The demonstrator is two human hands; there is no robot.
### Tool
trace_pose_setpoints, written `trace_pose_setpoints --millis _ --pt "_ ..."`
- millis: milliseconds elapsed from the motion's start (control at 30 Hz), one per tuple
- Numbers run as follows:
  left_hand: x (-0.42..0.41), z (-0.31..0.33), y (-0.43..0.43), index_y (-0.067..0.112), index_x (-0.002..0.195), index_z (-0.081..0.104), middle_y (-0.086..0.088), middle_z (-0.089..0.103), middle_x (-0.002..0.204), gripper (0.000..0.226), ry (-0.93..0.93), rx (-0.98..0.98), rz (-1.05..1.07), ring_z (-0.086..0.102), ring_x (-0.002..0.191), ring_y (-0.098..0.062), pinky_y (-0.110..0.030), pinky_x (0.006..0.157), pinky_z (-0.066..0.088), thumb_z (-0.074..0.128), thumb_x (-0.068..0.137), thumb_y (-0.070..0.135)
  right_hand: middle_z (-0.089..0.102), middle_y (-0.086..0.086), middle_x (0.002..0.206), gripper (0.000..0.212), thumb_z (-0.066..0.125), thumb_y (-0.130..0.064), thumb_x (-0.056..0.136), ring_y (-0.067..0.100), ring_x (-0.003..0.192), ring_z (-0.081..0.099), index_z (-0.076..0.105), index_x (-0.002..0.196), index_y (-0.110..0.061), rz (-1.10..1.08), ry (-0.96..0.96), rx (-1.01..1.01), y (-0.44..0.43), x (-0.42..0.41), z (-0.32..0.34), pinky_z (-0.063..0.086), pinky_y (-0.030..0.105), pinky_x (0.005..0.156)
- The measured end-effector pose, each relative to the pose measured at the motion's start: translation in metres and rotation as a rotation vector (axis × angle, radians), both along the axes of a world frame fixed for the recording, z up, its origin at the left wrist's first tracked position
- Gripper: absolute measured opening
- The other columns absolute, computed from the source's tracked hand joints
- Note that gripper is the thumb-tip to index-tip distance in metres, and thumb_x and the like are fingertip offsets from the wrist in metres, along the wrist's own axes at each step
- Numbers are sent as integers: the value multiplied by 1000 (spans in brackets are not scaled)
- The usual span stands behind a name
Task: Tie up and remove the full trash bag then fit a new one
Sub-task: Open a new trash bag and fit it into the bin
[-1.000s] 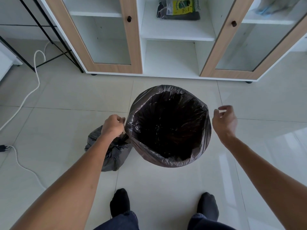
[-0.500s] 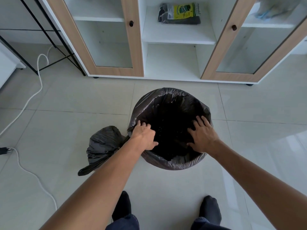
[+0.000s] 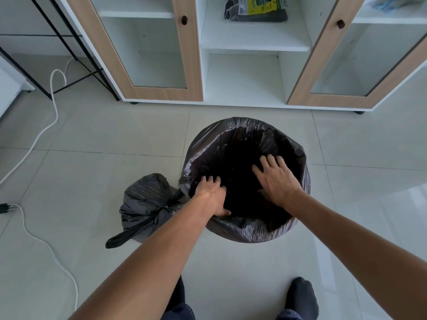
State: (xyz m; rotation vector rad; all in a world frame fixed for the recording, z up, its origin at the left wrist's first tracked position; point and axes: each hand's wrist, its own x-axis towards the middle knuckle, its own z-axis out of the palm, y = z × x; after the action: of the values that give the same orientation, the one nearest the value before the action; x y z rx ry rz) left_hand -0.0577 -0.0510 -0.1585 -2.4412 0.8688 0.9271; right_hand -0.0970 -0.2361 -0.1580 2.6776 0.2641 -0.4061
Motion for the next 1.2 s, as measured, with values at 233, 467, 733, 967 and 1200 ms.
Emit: trace_pose_setpoints --millis 233,467,733,967,1200 --pt "-7 -37 -7 19 157 19 -17 -8 164 86 146 219 25 -8 150 -39 -55 120 -4 42 91 68 -8 27 162 72 35 -37 100 46 147 -17 -6 157 -19 -27 211 -284 -9 2 -42 -7 59 118" --pt "19 -2 -16 13 124 63 -12 61 128 38 24 -208 45 60 116 -30 -39 95 49 58 94 38 -1 29 161 76 29 -53 99 44 149 -9 0 158 -13 -131 230 -137 2 0 -39 -6 56 119" --pt "30 -21 -10 14 140 51 -15 41 150 51 -201 -270 -41 30 142 -31 -44 118 22 63 91 26 -8 30 161 95 28 -72 92 45 148 -14 -6 156 -11 -162 431 -239 -3 -10 -43 -11 59 117" --pt "29 -36 -5 9 156 18 -22 9 163 92 -120 8 -84 -2 151 -37 -51 121 -4 51 89 63 -3 29 161 82 32 -57 98 46 148 -10 -3 157 -10 -181 405 -224 2 -7 -44 -8 59 118" --pt "16 -36 -9 7 157 5 -29 0 161 117 -58 70 -27 -14 148 -41 -58 116 -14 35 77 86 7 21 162 69 39 -35 101 41 146 18 7 157 -14 -3 280 -113 -1 8 -45 16 51 119"
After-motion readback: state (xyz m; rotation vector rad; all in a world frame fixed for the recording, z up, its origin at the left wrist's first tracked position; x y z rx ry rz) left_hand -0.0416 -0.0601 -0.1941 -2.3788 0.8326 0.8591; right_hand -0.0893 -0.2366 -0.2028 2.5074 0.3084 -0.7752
